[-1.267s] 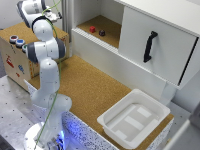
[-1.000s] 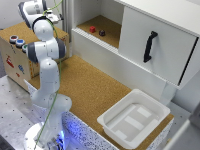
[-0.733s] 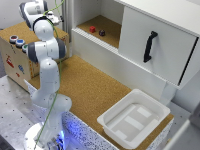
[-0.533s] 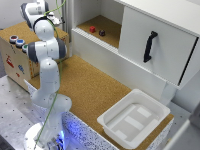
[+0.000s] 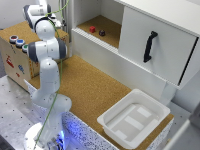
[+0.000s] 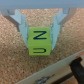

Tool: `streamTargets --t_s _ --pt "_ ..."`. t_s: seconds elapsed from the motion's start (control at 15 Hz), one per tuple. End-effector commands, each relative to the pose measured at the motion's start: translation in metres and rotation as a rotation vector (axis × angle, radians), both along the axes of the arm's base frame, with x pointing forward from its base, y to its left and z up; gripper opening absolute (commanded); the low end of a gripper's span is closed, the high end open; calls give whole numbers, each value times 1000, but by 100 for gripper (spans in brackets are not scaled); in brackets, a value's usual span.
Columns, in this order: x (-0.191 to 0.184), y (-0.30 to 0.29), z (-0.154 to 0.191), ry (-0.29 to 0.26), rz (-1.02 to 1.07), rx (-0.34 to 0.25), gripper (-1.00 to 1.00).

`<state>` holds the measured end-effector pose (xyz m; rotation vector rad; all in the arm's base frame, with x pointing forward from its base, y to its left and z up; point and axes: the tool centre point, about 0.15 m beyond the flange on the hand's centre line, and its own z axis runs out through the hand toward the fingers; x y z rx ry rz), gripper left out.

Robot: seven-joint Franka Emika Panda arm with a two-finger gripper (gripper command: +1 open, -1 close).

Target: Place the yellow block on the table

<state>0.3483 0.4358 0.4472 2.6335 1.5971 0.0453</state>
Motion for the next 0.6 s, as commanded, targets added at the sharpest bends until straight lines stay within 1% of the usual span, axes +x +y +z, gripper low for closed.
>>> streamTargets --t_s 0.0,0.2,0.27,0.47,0.53 --pt "-26 -85 6 -75 -127 101 -100" --pt "-31 -136 -11 -59 -286 154 -100" --pt "-34 -149 -17 -70 -320 149 -100" --pt "-39 -183 -37 -51 -432 181 -100" --pt "-41 -194 -47 -49 -474 183 -100"
